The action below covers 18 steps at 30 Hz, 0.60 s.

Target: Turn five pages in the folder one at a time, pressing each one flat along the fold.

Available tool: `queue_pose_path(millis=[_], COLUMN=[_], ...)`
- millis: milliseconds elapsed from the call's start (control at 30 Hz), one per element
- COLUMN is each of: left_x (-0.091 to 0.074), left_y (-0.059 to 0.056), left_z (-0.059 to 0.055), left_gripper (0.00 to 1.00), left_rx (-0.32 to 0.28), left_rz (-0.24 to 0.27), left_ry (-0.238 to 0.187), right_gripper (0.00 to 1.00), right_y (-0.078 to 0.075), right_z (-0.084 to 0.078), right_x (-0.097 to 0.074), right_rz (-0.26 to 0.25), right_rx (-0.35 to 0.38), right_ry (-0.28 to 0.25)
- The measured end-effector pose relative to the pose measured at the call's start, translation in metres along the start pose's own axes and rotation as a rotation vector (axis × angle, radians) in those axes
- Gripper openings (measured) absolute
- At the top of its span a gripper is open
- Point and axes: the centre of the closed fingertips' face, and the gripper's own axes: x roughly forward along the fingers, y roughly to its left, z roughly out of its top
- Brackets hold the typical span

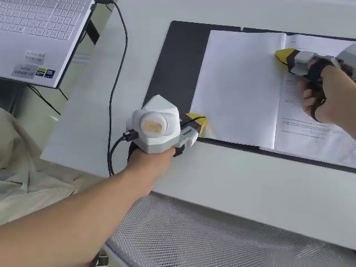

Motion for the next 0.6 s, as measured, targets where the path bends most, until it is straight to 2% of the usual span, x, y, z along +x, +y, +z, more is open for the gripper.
queue_pose_path(millis=[100, 400, 600], left_x=[-0.002, 0.0, 0.004], left_y=[-0.002, -0.001, 0.003], left_z=[0.001, 0.001, -0.001], left_gripper=[0.0, 0.0, 0.0], left_rx=[-0.003, -0.01, -0.013], left_rz=[0.002, 0.002, 0.003], left_ry=[-0.004, -0.011, -0.015], right_gripper=[0.0, 0.0, 0.0], right_y=[0.001, -0.006, -0.013], right_z=[0.008, 0.034, 0.051], right_x=[0.009, 0.024, 0.036], right_rz=[-0.021, -0.025, -0.031], right_rx=[-0.026, 0.089, 0.109], right_ry=[0.005, -0.072, -0.092])
